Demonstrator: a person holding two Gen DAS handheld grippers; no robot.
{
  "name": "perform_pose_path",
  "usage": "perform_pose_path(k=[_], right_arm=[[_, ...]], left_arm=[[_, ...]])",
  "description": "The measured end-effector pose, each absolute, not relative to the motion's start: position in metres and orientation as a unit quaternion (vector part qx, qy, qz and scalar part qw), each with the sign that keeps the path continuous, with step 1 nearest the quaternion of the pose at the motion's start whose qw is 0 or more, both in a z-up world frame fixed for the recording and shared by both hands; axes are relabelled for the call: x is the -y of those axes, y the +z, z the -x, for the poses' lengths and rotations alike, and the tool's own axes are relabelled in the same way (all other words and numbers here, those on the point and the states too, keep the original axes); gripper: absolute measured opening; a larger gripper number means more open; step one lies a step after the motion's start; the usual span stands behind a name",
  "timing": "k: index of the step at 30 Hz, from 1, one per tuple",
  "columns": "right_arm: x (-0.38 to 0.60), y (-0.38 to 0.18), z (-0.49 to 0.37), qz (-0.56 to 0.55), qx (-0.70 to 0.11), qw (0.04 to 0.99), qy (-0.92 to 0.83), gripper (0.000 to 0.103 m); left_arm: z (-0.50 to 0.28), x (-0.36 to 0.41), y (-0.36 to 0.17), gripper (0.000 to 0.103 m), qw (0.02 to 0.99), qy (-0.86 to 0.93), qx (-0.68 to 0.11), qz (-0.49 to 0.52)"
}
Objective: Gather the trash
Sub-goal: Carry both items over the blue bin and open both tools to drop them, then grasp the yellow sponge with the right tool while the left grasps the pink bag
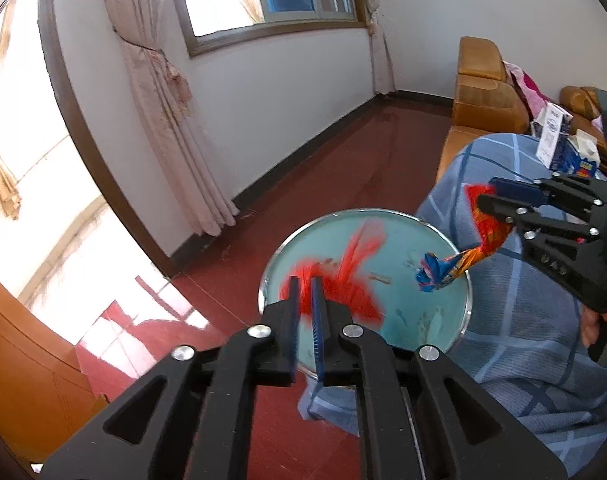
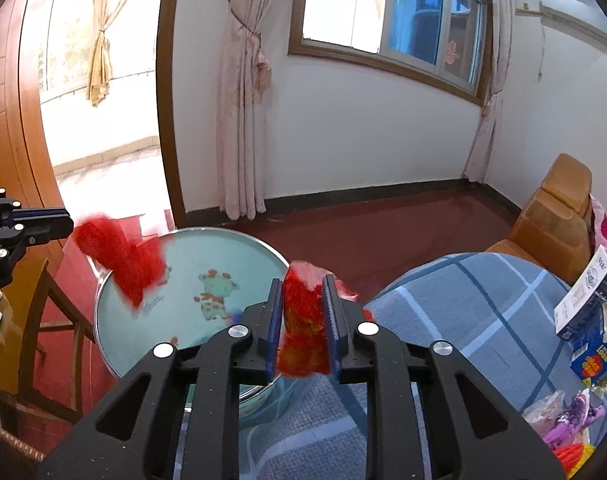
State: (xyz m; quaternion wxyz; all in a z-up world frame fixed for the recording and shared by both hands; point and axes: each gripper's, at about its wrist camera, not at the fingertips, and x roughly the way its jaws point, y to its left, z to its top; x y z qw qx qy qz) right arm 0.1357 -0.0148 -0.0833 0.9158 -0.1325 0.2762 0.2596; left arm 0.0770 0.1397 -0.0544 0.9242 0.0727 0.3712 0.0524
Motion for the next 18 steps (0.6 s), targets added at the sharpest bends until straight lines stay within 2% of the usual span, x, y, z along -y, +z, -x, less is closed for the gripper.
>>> perform_pose_path(k=[1,3,6,10,12,18], right_arm=[[0.0147,-0.0841,-0.1357,0.133,-0.277,0.916,0.26,0.027],[0.0154,-0.0851,-0.1355,0.13,-0.279,0.916,0.259,0.03],[0.0164,-0.0849,-0.135,0.127,-0.281,0.915,0.259,0.039],[0.016,-0.0839,-0.1324,0.13,-0.279,0.916,0.257,0.043],[0.0162,-0.0829,-0.1311,0.13,-0.277,0.917,0.255,0.049],[0.0218,-0.0778,-0.1269,0.129,-0.276,0.92,0.247,0.05]], left_arm=[[-0.0762,-0.1386,-0.0546,0.029,0.925,0.056,-0.369,-0.075],[-0.0749,-0.138,-0.0538,0.04,0.926,0.058,-0.365,-0.076],[-0.0739,-0.1366,-0.0533,0.042,0.927,0.058,-0.364,-0.075],[-0.0736,-0.136,-0.053,0.047,0.927,0.057,-0.363,-0.074],[-0.0741,-0.1358,-0.0528,0.048,0.927,0.058,-0.363,-0.075],[-0.0743,-0.1352,-0.0531,0.051,0.927,0.058,-0.364,-0.072]])
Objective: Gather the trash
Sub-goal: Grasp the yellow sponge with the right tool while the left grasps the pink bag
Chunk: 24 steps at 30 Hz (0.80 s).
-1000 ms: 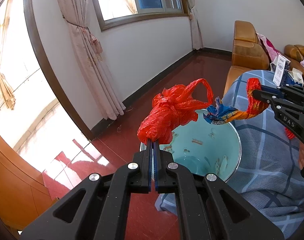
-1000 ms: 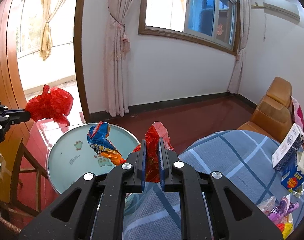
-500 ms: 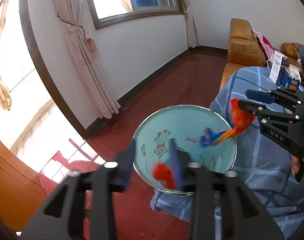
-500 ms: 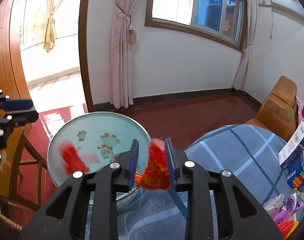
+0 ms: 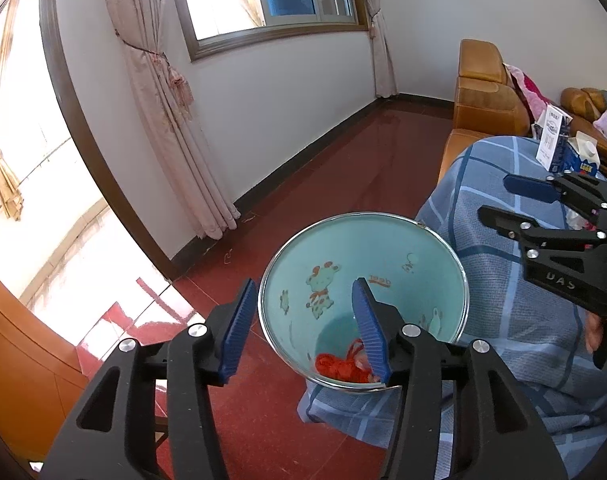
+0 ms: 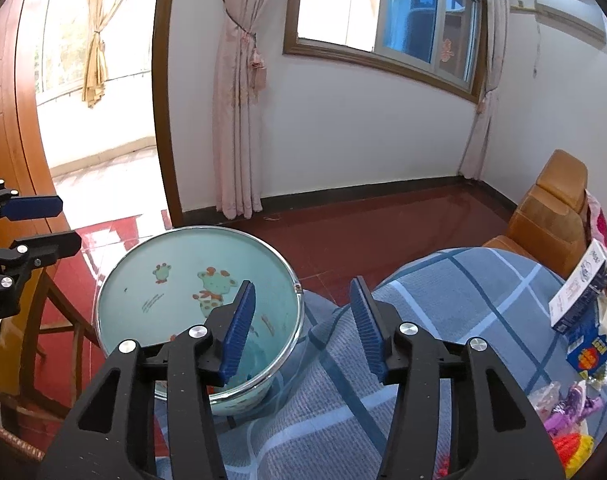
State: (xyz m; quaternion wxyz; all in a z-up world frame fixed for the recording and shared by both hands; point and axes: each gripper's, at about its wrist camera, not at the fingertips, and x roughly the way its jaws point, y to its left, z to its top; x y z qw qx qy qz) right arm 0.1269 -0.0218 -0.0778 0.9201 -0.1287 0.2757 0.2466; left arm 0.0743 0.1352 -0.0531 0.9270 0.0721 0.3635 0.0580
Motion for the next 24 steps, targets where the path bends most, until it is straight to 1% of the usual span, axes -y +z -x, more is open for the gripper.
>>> perform_pose_path(k=[2,7,9,15,20,24], right_arm=[[0.026,-0.074,-0.123,0.132,-0.274,0.923,0.236,0.051],[0.064,-0.058,-0.103,0.114,-0.272,0.935,0.195,0.052],[0.087,-0.05,-0.09,0.107,-0.269,0.941,0.176,0.056],[0.179,-0.031,-0.049,0.068,-0.258,0.959,0.092,0.061],[0.257,-0.041,-0.017,0.027,-0.264,0.964,-0.002,0.061],[0.304,-0.065,0.011,-0.005,-0.279,0.959,-0.054,0.061]], left_arm=[[-0.074,-0.134,-0.054,0.056,0.927,0.057,-0.364,-0.071],[-0.072,-0.117,-0.062,0.056,0.924,0.036,-0.374,-0.075],[-0.071,-0.103,-0.066,0.056,0.923,0.022,-0.376,-0.083],[-0.065,-0.047,-0.08,0.057,0.913,-0.039,-0.391,-0.106],[-0.055,-0.011,-0.084,0.057,0.911,-0.074,-0.387,-0.119],[-0.049,0.017,-0.085,0.057,0.91,-0.104,-0.385,-0.115]])
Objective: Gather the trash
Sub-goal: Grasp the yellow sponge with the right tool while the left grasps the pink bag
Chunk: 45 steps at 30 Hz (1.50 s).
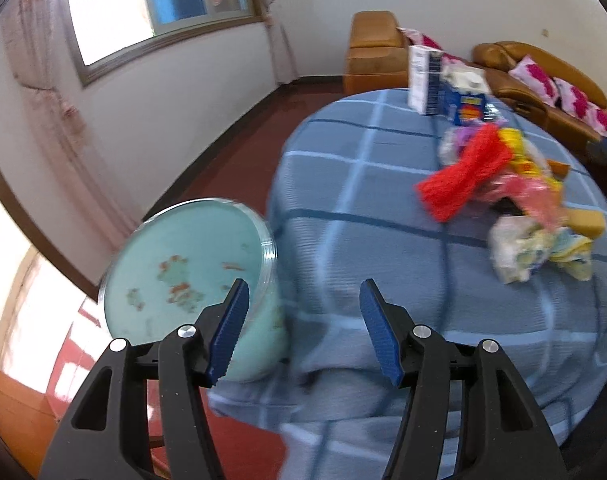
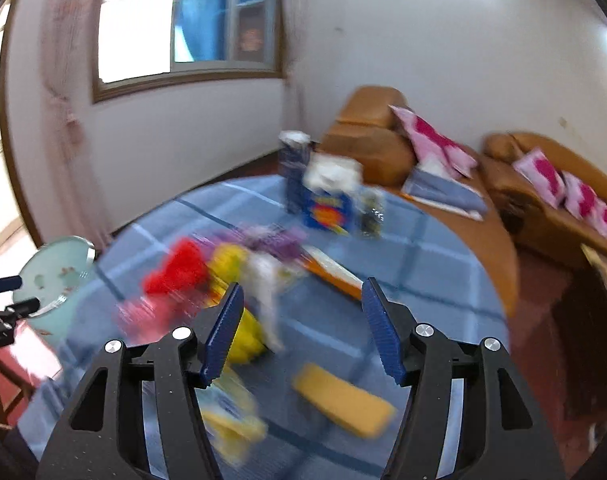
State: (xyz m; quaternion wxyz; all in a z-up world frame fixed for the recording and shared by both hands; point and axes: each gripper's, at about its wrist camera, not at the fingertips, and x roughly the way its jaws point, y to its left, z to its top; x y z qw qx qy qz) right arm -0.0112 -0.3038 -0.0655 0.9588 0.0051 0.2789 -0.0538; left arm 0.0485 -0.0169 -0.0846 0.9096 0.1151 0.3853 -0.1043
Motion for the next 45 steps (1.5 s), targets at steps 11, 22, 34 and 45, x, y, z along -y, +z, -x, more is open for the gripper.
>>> perform_pose_path(k=[11,22,34,45], right_arm=[[0.358,-0.115,0.047,-0.062,-0.312,0.943,-0.102,0.061],[0.396,-0.13,0.065,-0.099,-0.309,0.936,-0.138,0.061],[0.387,-0.136,0.063,-0.106,-0.303,0.94,-0.111,0.061],[0.383,-0.128,0.067,-0.108,-0.285,0.946,-0.111,0.064]], left_arm=[[-0.031,0.097,-0.088,0.057,0.9,-0.188,-0.371,-0.129],[-0.021,0.15,-0.058,0.073,0.906,-0.223,-0.34,-0.116],[-0.068,0.151,-0.085,0.036,0.891,-0.201,-0.388,-0.121],[-0.052,0.14,-0.061,0.01,0.897,-0.23,-0.356,-0.127]])
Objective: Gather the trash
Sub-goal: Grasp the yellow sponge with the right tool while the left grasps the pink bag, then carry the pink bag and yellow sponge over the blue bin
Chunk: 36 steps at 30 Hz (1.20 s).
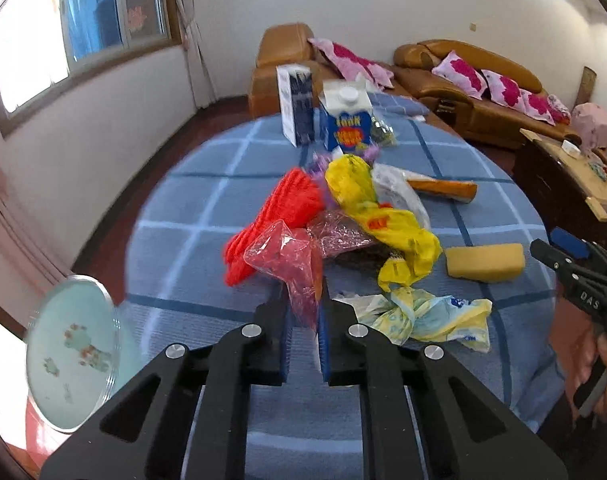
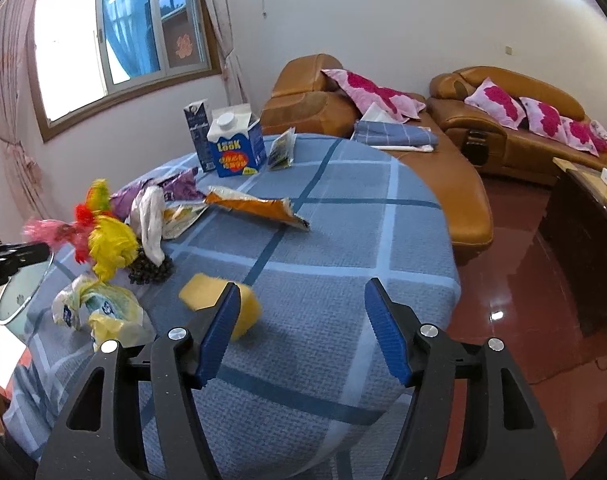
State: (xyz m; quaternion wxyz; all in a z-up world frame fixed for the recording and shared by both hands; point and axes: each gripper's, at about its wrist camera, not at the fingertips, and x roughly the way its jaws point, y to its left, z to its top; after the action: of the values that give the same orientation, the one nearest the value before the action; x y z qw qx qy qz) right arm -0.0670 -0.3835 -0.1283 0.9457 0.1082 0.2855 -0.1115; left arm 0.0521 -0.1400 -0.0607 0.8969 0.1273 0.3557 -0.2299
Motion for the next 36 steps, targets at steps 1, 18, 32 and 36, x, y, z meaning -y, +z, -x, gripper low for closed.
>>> perform_pose_path(k=[1,18,32,36], right_arm=[[0.383,-0.128,0.066,-0.109,-0.285,0.946,-0.11,0.064],[0.359,-0.147,0.033,-0.109,-0.328,0.938,-0.032,0.022],[0.363,-0.099,0.033,-0.104,-0.273,0.956,-0.031,0.018],[0.349,-0.083,0.019,-0.094,-0.259,0.961,-0.013,0.018]], left_arm=[[-0.05,0.137,-0.056,0.01,0.899,-0.23,-0.351,-0.126],[-0.034,0.073,-0.031,0.01,0.916,-0.207,-0.326,-0.113],[-0.042,0.013,-0.037,0.01,0.921,-0.153,-0.344,-0.102],[-0.044,-0.006,-0.038,0.01,0.924,-0.133,-0.345,-0.096]])
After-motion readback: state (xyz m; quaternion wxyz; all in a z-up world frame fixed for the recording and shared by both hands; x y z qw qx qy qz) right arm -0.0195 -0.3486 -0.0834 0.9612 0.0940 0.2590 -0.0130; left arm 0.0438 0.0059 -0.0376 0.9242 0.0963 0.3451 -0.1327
